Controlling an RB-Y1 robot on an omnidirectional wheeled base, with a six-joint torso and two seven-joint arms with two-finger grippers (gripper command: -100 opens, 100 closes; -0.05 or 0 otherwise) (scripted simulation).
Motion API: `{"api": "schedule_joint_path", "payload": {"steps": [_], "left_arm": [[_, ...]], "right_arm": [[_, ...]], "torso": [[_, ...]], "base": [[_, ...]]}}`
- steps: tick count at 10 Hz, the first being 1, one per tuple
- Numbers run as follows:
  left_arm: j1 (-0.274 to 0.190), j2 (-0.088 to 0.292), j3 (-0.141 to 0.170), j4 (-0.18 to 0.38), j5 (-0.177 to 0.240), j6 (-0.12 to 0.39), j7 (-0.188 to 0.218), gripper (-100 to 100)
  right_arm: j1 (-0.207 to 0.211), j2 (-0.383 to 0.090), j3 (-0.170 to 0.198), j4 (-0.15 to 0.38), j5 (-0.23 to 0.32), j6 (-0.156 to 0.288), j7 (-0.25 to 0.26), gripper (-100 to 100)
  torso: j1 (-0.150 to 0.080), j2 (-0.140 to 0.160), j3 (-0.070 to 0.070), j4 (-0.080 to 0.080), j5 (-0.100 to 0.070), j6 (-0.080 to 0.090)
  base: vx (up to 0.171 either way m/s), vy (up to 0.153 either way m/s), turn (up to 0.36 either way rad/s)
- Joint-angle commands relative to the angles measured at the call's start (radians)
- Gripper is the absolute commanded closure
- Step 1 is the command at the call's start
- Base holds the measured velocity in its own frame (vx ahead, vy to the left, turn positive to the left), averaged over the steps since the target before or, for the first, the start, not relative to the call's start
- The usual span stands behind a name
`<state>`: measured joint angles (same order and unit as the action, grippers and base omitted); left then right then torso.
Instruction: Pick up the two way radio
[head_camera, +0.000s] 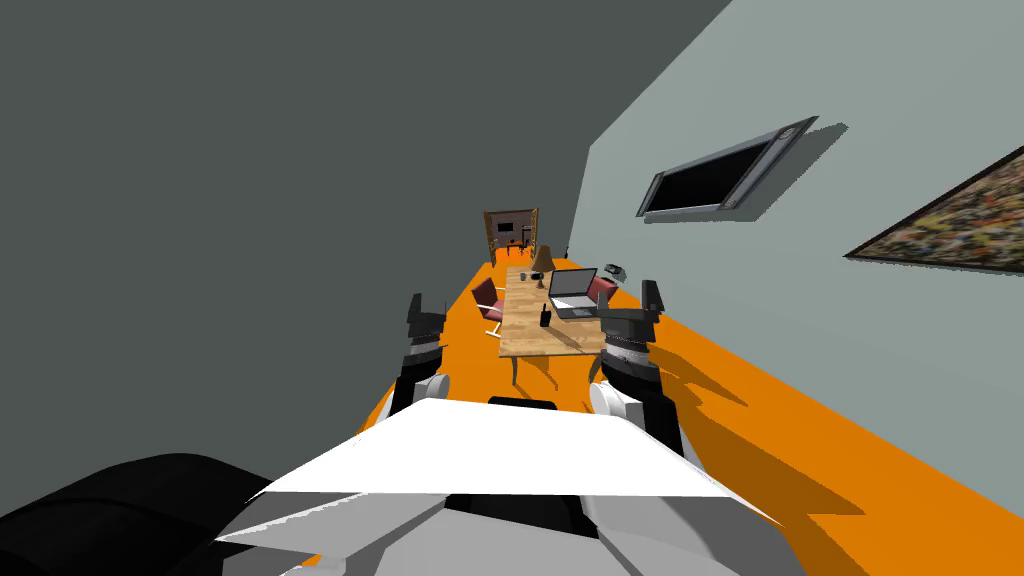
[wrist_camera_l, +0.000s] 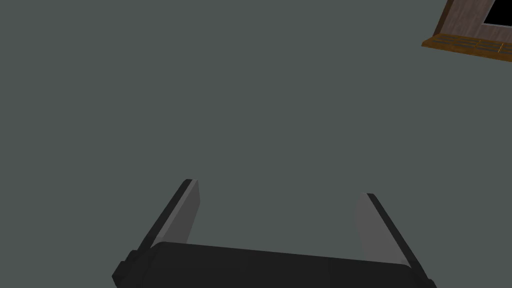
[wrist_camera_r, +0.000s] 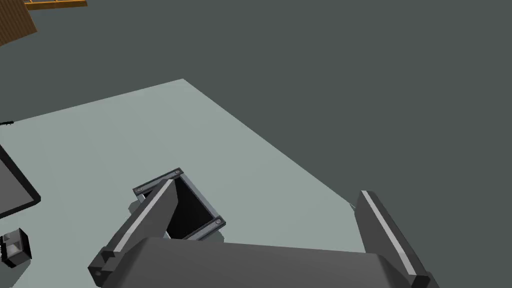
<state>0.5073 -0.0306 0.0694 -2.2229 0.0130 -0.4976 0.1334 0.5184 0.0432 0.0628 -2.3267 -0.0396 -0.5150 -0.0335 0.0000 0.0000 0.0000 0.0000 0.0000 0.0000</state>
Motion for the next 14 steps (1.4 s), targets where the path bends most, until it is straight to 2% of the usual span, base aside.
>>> {"api": "schedule_joint_path", "payload": {"steps": [1,4,5,7,8,10,11,12,13,14], "left_arm": [[0.000,0.000,0.000,0.000,0.000,0.000,0.000,0],[0.000,0.000,0.000,0.000,0.000,0.000,0.000,0],[0.000,0.000,0.000,0.000,0.000,0.000,0.000,0],[0.000,0.000,0.000,0.000,0.000,0.000,0.000,0],[0.000,0.000,0.000,0.000,0.000,0.000,0.000,0],[0.000,0.000,0.000,0.000,0.000,0.000,0.000,0],[0.000,0.000,0.000,0.000,0.000,0.000,0.000,0],[0.000,0.000,0.000,0.000,0.000,0.000,0.000,0],[0.000,0.000,0.000,0.000,0.000,0.000,0.000,0],[0.000,0.000,0.000,0.000,0.000,0.000,0.000,0]], "right_arm": [[0.010,-0.042,0.002,0.006,0.013,0.000,-0.006,-100],[0.051,-0.133,0.008,0.029,0.066,0.001,-0.028,-100],[0.051,-0.145,0.008,0.029,0.066,0.001,-0.028,-100],[0.092,-0.211,0.013,0.053,0.121,0.002,-0.051,-100],[0.092,-0.222,0.013,0.053,0.121,0.002,-0.051,-100],[0.143,-0.289,0.020,0.082,0.188,0.003,-0.080,-100],[0.143,-0.305,0.020,0.082,0.188,0.003,-0.080,-100],[0.171,-0.338,0.023,0.098,0.226,0.004,-0.096,-100],[0.171,-0.349,0.023,0.098,0.226,0.004,-0.096,-100],[0.201,-0.385,0.027,0.116,0.266,0.005,-0.114,-100]], "torso": [[0.000,0.000,0.000,0.000,0.000,0.000],[-0.003,0.001,0.001,0.000,-0.001,0.000],[-0.003,0.002,0.001,0.000,-0.001,0.000],[-0.003,0.001,0.001,0.000,-0.001,0.000],[-0.003,0.001,0.001,0.000,-0.001,0.000],[-0.003,0.002,0.001,0.000,-0.001,0.000],[-0.004,0.002,0.001,0.000,-0.001,0.000],[-0.004,0.001,0.001,0.000,-0.001,0.000],[-0.004,0.001,0.001,0.000,-0.001,0.000],[-0.003,0.001,0.001,0.000,-0.001,0.000]], "base": [[-0.004,-0.010,0.052],[-0.016,-0.035,0.106],[-0.020,-0.037,0.039],[-0.015,-0.039,0.144],[-0.020,-0.042,0.065],[-0.029,-0.053,0.166],[-0.022,-0.051,0.093],[-0.024,-0.045,0.174],[-0.017,-0.038,0.084],[-0.024,-0.046,0.182]]}}
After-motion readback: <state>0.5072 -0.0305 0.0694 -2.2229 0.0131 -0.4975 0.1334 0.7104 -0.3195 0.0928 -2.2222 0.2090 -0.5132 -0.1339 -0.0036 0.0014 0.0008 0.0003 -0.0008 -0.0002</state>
